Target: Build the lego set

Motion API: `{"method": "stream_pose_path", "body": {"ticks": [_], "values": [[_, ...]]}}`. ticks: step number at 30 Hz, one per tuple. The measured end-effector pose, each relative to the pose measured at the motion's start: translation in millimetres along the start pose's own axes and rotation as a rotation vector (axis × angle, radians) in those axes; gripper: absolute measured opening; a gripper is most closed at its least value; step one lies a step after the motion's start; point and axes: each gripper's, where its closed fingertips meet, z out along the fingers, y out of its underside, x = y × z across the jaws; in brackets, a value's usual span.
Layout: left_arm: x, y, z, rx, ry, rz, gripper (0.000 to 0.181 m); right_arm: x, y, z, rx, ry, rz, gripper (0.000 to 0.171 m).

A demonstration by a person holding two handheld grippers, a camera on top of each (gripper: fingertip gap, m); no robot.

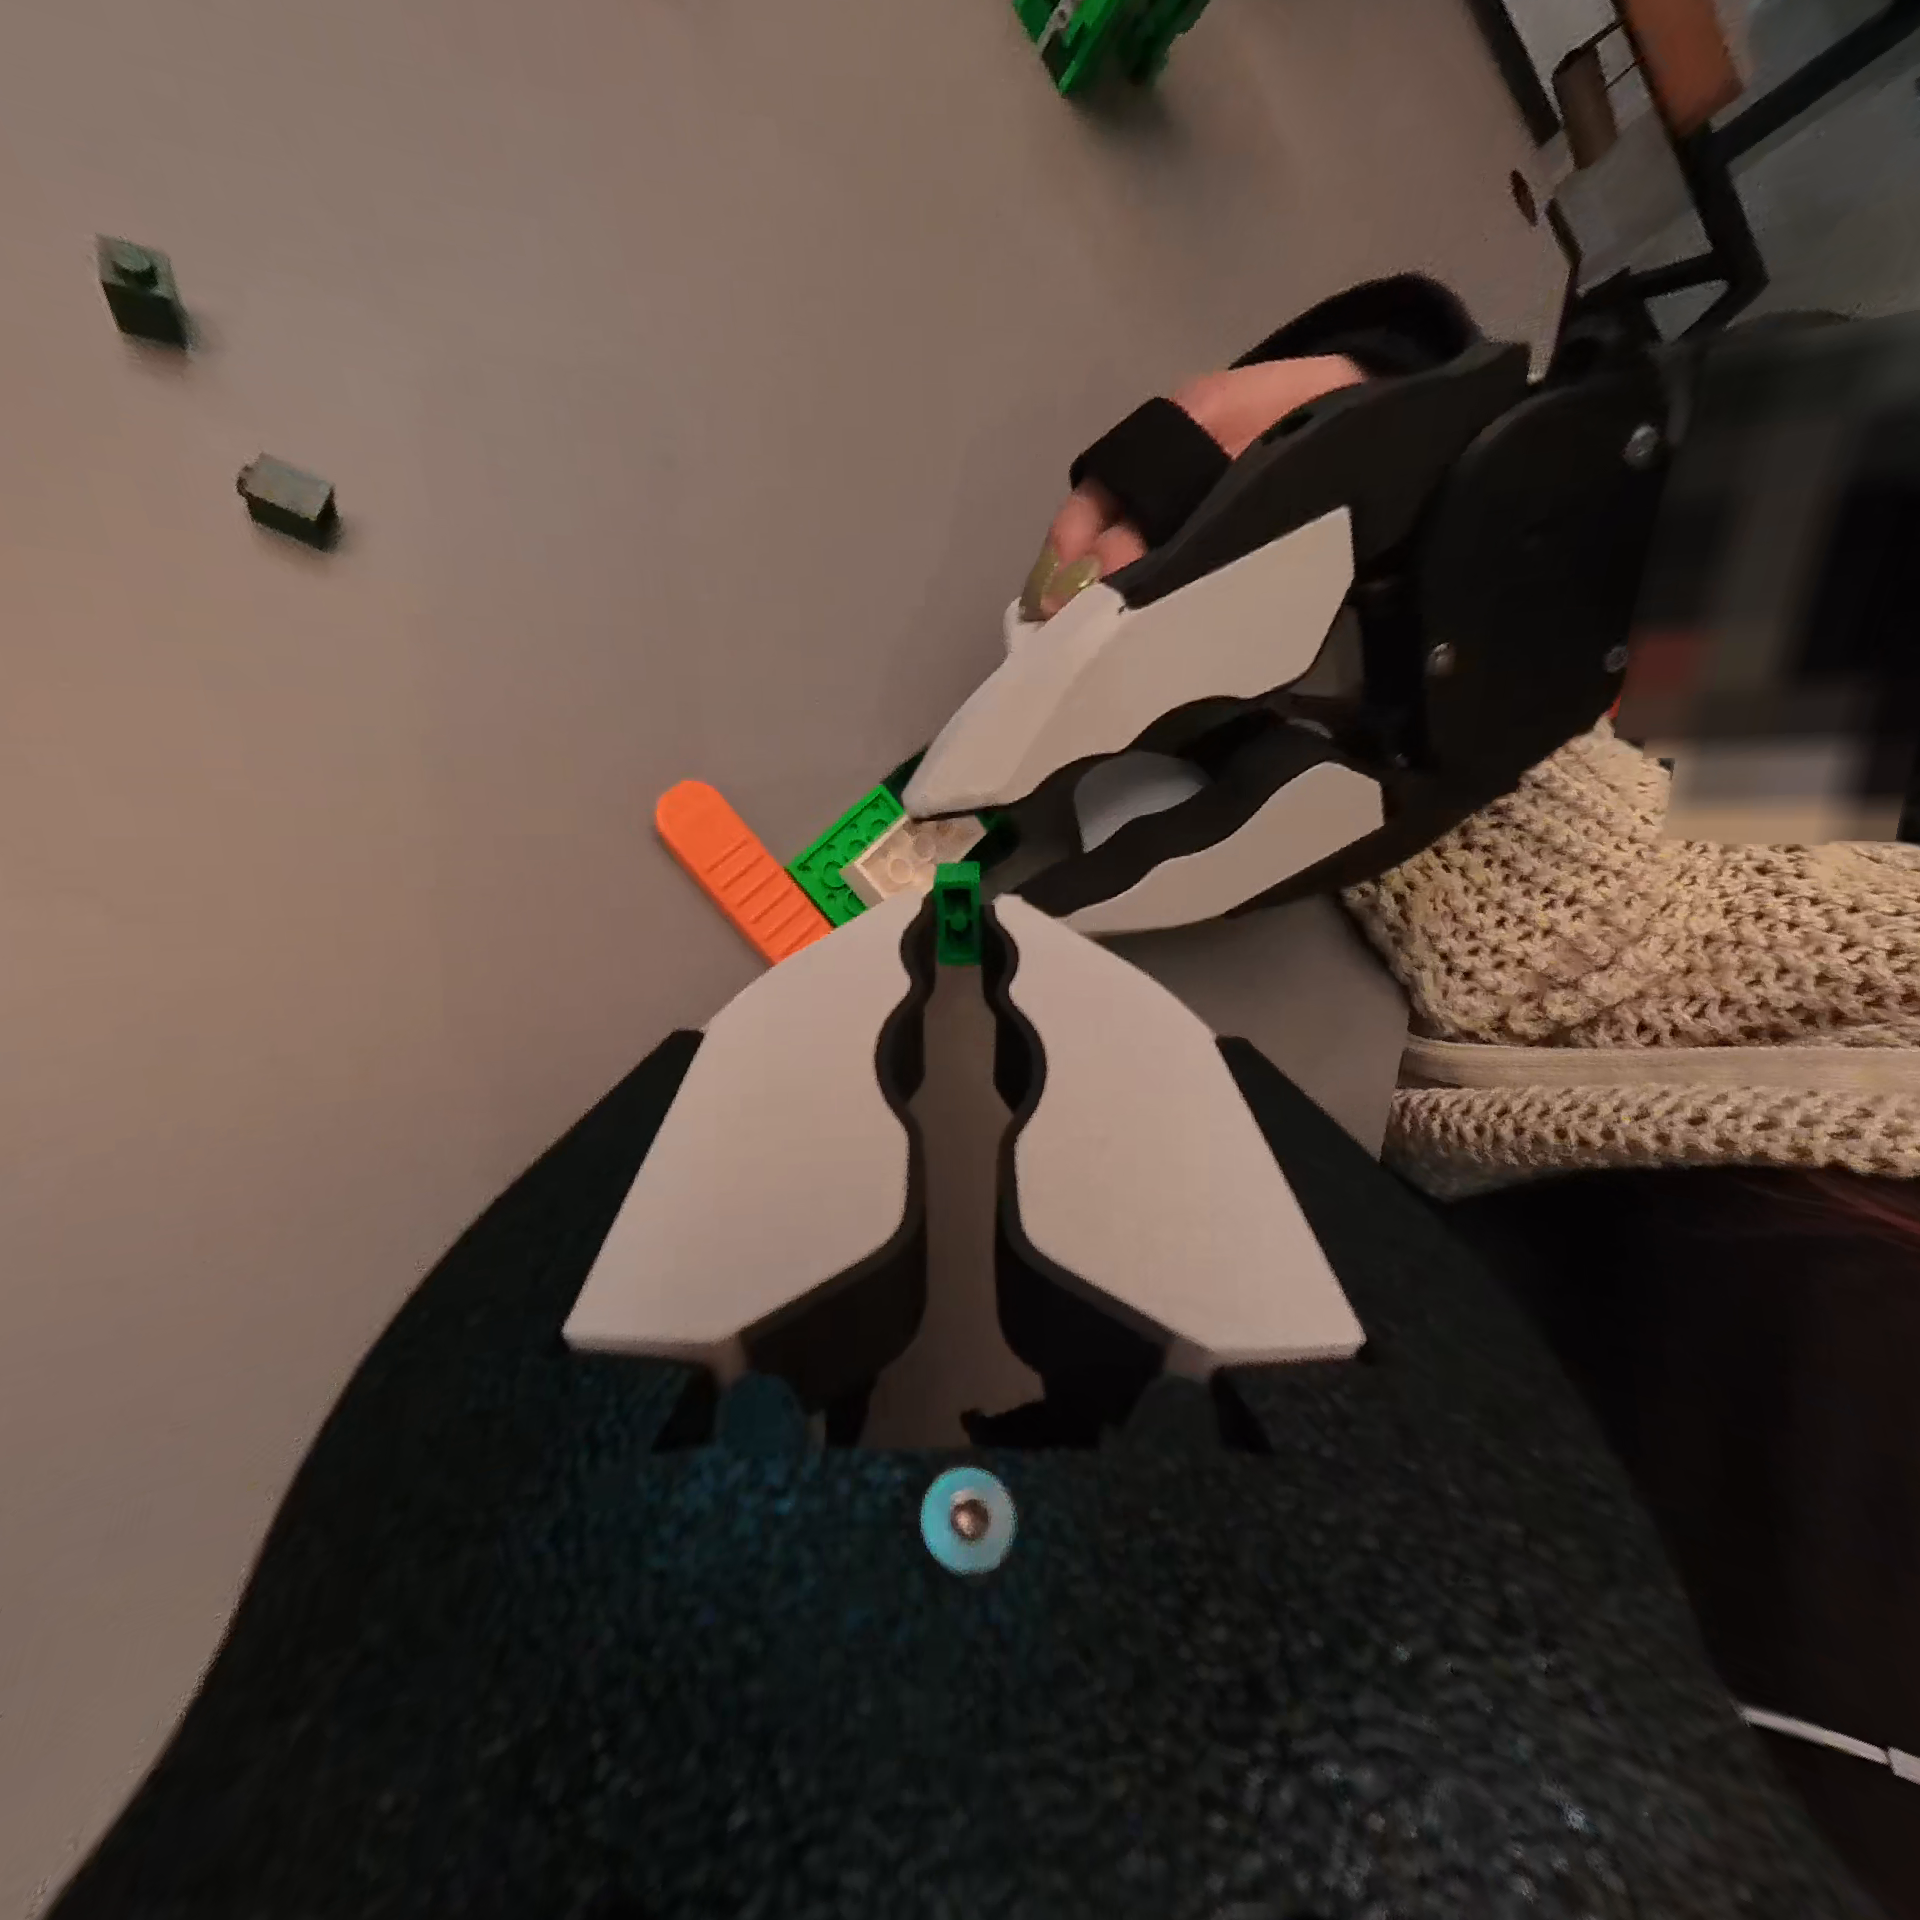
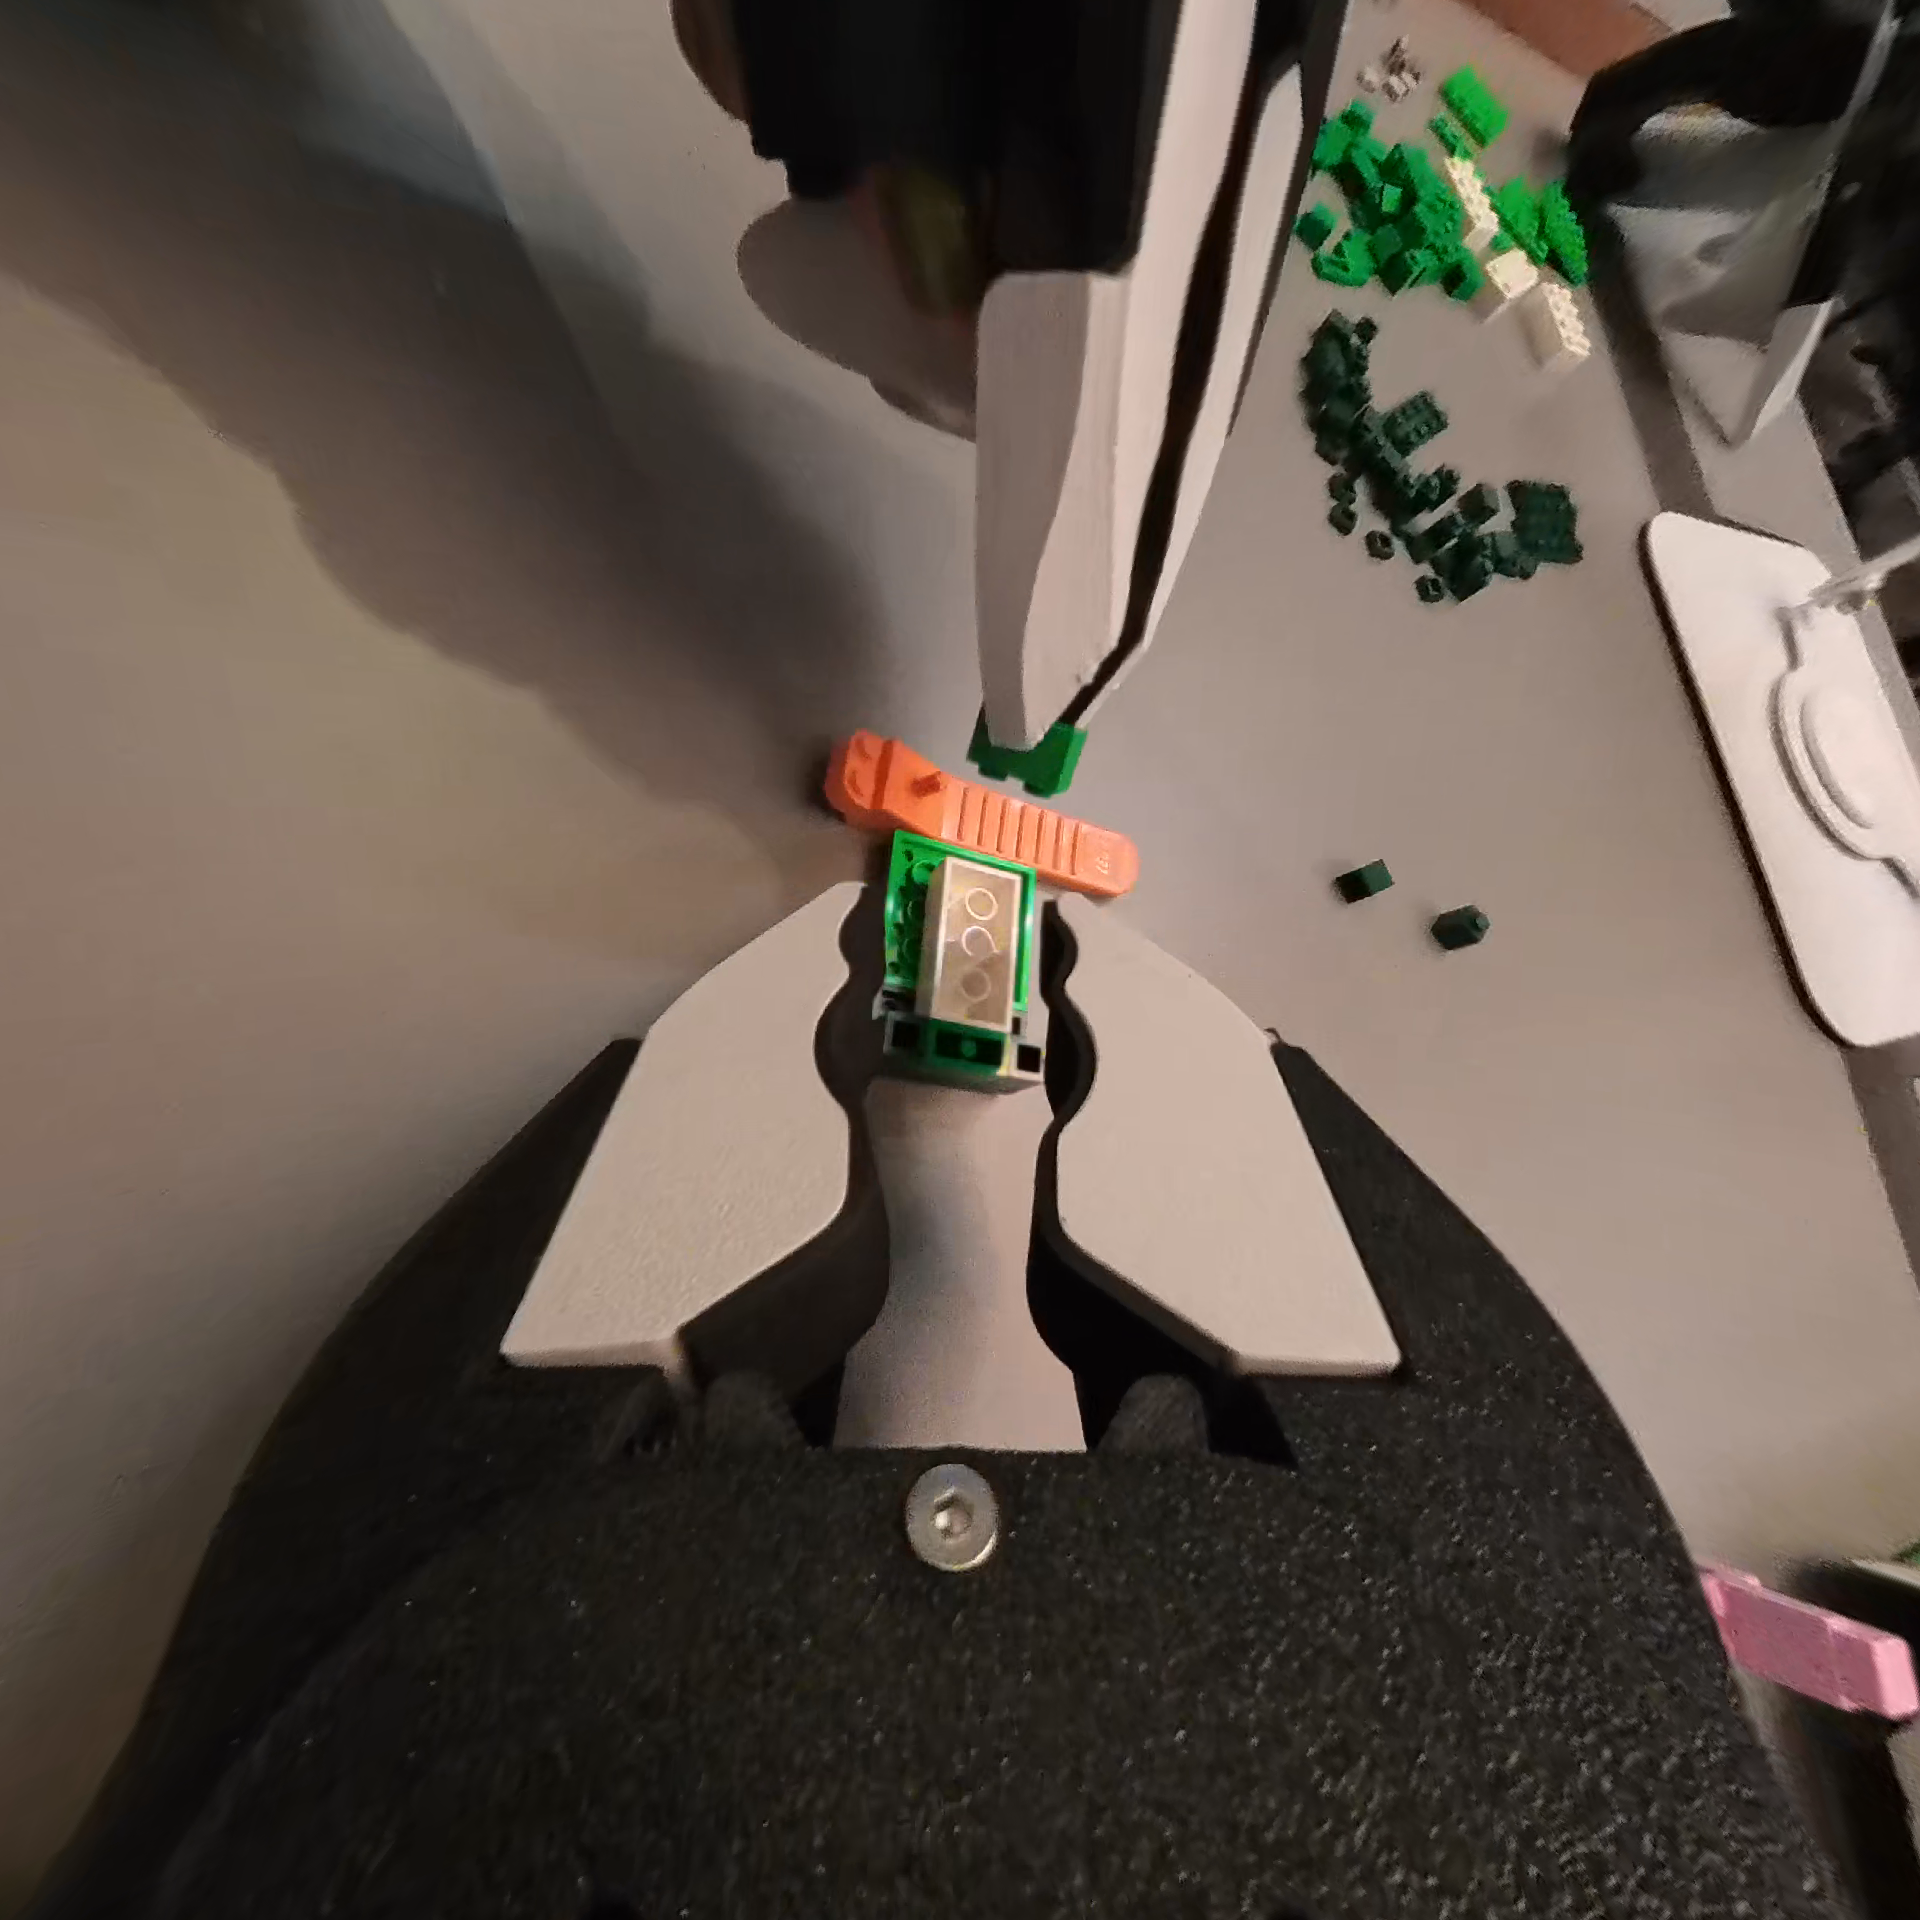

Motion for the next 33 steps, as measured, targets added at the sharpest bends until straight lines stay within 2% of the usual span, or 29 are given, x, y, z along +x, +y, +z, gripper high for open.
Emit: {"method": "stream_pose_path", "body": {"ticks": [1,5,13,21,33], "values": [[-1.6,0.4,0.8,-0.001,-0.018,-0.006,0.007,-0.5,-0.9,0.5,0.002,0.001,-0.002,0.028],[-12.0,2.4,3.1,-0.003,-0.120,-0.047,0.007,1.1,-6.3,-2.2,0.039,0.007,0.031,0.028],[-11.4,9.9,8.6,-0.027,-0.199,-0.126,0.007,0.7,-7.2,-1.3,0.045,0.006,0.057,0.026],[-8.6,15.1,15.8,-0.052,-0.196,-0.194,0.007,0.0,-14.3,6.1,0.074,-0.007,0.132,0.024],[-7.2,4.1,14.3,0.023,-0.162,-0.212,0.008,5.5,-12.4,8.1,0.047,0.047,0.113,0.017]]}}
